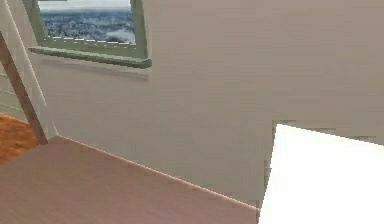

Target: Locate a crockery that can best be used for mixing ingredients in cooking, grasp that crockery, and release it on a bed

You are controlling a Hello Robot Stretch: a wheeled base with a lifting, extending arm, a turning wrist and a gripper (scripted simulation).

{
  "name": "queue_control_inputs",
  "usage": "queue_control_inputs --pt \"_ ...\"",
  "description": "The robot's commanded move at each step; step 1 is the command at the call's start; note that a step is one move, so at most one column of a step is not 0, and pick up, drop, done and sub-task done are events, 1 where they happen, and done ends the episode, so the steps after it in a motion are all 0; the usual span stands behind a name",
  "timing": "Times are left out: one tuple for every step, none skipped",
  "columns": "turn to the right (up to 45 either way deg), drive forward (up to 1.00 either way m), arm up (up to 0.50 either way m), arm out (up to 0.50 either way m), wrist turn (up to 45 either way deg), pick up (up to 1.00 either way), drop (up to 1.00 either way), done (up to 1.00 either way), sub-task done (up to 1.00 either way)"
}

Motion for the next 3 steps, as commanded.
queue_control_inputs --pt "-6.0 0.00 0.00 0.00 0.0 0.00 0.00 0.00 0.00" --pt "0.0 0.55 0.00 0.00 0.0 0.00 0.00 0.00 0.00" --pt "-45.0 0.00 0.00 0.00 0.0 0.00 0.00 0.00 0.00"
